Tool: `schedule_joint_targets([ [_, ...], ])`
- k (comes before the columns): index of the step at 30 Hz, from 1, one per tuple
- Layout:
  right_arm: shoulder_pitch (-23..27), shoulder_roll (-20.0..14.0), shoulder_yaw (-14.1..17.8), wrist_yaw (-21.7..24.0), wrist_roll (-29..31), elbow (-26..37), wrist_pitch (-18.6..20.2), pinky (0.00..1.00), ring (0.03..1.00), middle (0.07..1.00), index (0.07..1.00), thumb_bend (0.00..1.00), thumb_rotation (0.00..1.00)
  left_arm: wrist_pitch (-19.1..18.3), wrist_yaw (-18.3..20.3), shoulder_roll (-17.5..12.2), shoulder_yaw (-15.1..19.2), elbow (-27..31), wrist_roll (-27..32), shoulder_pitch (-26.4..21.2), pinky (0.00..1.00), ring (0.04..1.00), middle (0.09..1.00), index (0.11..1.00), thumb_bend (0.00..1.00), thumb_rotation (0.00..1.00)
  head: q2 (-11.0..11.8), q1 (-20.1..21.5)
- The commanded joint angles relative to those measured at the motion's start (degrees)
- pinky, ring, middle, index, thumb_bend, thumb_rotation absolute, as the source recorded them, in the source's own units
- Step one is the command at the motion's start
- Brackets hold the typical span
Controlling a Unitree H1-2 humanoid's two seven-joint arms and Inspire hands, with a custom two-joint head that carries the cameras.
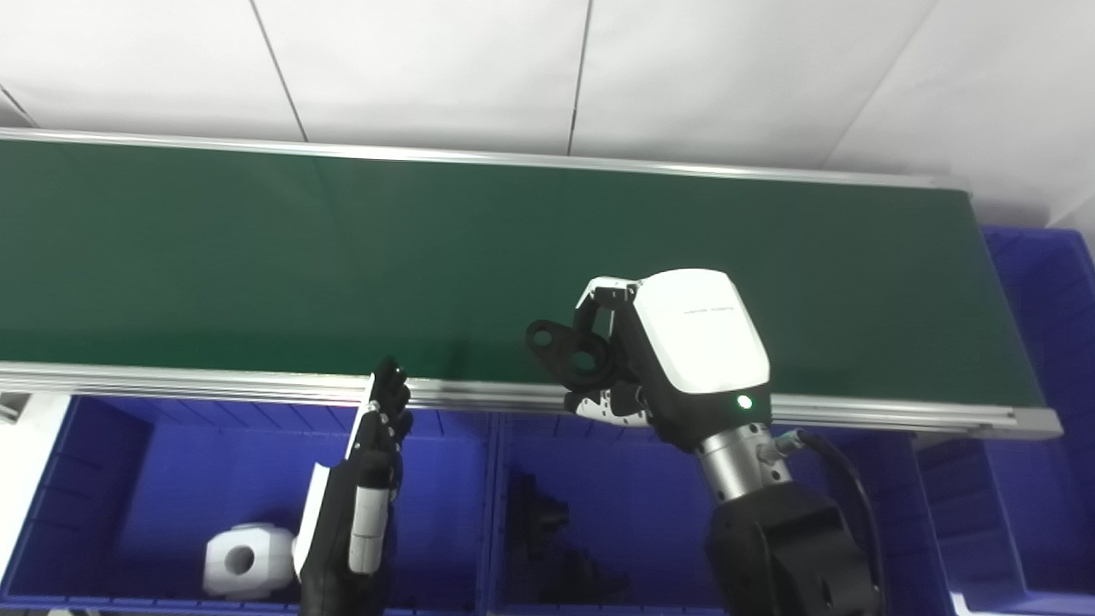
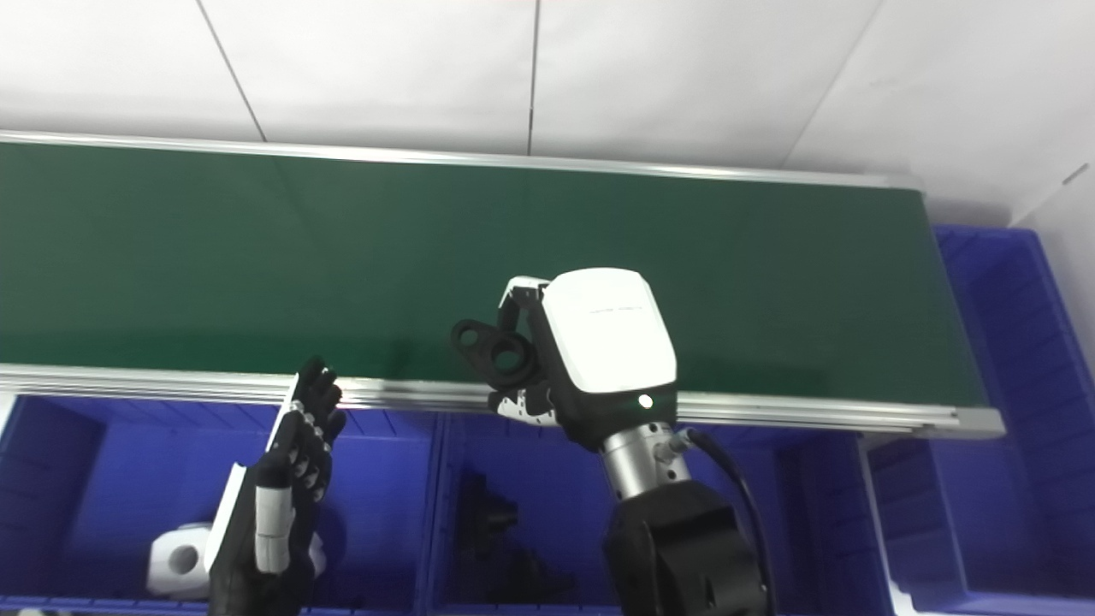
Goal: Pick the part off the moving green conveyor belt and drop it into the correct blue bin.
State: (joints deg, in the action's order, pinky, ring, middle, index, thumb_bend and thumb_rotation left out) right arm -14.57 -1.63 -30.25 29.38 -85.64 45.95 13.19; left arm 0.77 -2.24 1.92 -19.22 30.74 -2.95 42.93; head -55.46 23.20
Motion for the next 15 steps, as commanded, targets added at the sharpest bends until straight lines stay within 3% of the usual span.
schedule_joint_targets([
  [1,-2.13,1.42,0.37,-0.54,-1.56,3.08,-4.33,0.15,0.219,0.333,0.485,0.51,0.14,0.14,0.69,-0.52,0.27,2.05,-0.24,0.13,1.00,1.000,1.000,1.000,0.64,1.00,0.08,-0.04],
  [8,-11.56,3.00,2.70,0.19,0.68,6.07,-8.39,0.16,0.216,0.326,0.484,0.51,0.13,-0.72,1.00,-0.93,1.60,2.24,1.40,-0.37,1.00,1.000,1.000,1.000,0.64,1.00,-0.19,1.25],
  [15,-15.25,1.37,6.31,-5.27,0.96,-1.19,-9.98,0.18,0.216,0.321,0.483,0.51,0.13,-0.72,1.81,-1.42,2.65,1.98,2.61,-0.69,1.00,1.000,1.000,1.000,0.65,0.99,0.20,1.72],
])
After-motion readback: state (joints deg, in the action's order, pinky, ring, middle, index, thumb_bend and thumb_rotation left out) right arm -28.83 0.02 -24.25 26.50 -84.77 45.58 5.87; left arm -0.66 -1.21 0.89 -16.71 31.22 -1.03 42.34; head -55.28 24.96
